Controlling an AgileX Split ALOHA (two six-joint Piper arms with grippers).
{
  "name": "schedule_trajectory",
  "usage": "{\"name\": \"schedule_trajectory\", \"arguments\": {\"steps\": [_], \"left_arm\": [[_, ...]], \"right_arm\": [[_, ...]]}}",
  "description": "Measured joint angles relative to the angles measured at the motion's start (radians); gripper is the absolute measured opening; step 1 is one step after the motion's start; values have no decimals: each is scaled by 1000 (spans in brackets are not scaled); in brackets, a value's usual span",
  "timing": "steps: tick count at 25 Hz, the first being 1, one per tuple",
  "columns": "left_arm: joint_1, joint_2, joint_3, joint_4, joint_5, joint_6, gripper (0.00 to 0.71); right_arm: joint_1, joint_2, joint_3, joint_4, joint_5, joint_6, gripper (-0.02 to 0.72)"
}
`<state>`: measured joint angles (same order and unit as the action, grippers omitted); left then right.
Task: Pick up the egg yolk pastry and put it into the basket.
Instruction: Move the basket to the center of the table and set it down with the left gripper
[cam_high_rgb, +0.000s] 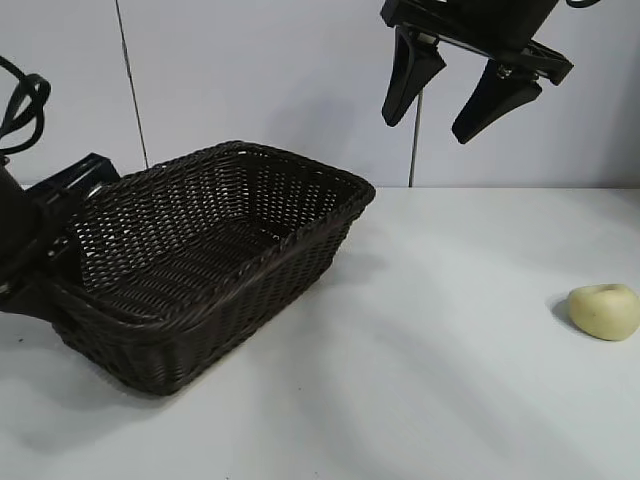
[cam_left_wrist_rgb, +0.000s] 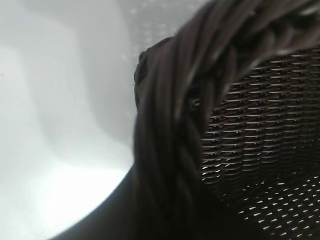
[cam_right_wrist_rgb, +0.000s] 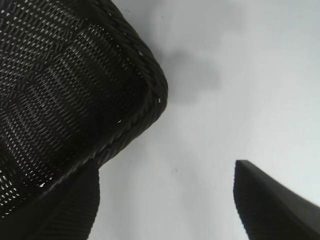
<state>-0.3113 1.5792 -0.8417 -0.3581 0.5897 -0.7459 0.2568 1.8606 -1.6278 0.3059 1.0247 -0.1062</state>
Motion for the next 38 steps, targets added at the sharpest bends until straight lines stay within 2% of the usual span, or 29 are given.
{"name": "schedule_trajectory", "arguments": {"steps": [6,14,27,34,38], "left_arm": [[1,11,-75,0,66,129,99],[1,127,-201,3,164,336,99],[3,381,-605,12,414,705,99],[12,450,-663,17,436,798,99],[55,466,-665,-5,458,816,99]], "right_arm": [[0,0,0,1,2,0,540],[0,0,0,0,14,0,540],[0,0,0,0,17,0,540],[0,0,0,0,25,0,540],[0,0,0,0,25,0,540]]}}
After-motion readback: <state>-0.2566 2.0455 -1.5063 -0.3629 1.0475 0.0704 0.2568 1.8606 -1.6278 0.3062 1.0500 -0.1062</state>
